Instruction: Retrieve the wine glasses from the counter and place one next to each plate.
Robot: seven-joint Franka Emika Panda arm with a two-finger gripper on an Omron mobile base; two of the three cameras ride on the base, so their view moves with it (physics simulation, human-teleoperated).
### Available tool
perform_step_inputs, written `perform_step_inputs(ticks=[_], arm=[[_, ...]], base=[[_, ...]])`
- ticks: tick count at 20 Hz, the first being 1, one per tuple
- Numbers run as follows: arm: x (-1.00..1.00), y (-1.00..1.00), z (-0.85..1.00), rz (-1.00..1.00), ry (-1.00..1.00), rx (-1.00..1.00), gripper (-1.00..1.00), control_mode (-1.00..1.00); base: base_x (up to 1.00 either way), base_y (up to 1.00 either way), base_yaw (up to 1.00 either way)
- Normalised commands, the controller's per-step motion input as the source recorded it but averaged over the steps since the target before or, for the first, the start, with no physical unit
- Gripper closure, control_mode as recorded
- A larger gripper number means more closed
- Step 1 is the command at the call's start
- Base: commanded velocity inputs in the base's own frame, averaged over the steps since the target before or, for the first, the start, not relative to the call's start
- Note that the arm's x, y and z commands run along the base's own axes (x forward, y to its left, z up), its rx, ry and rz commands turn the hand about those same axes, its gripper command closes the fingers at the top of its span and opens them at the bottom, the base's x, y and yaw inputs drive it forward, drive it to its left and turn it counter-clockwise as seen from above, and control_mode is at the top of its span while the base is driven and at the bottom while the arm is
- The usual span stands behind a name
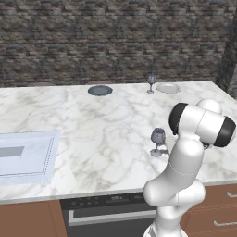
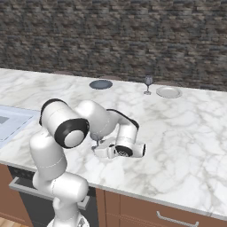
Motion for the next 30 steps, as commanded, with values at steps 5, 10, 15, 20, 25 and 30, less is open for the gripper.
perform_step_inputs(ticks=[5, 10, 15, 20, 25, 30], arm=[[0.08, 0.14, -0.06, 0.0, 0.0, 0.03, -1.0, -1.0], [0.14, 0.03, -0.01, 0.0, 0.0, 0.02, -1.0, -1.0], [0.04, 0.01, 0.0, 0.0, 0.0, 0.01, 1.0, -1.0], [0.0, 0.12, 0.0, 0.0, 0.0, 0.0, 1.0, -1.0], [0.0, 0.13, 0.06, 0.0, -0.01, 0.0, 1.0, -1.0], [-0.11, 0.0, 0.42, 0.0, -0.13, 0.0, 1.0, -1.0]], base=[[0.0, 0.0, 0.0], [0.0, 0.0, 0.0], [0.0, 0.0, 0.0], [0.0, 0.0, 0.0], [0.0, 0.0, 0.0], [0.0, 0.0, 0.0]])
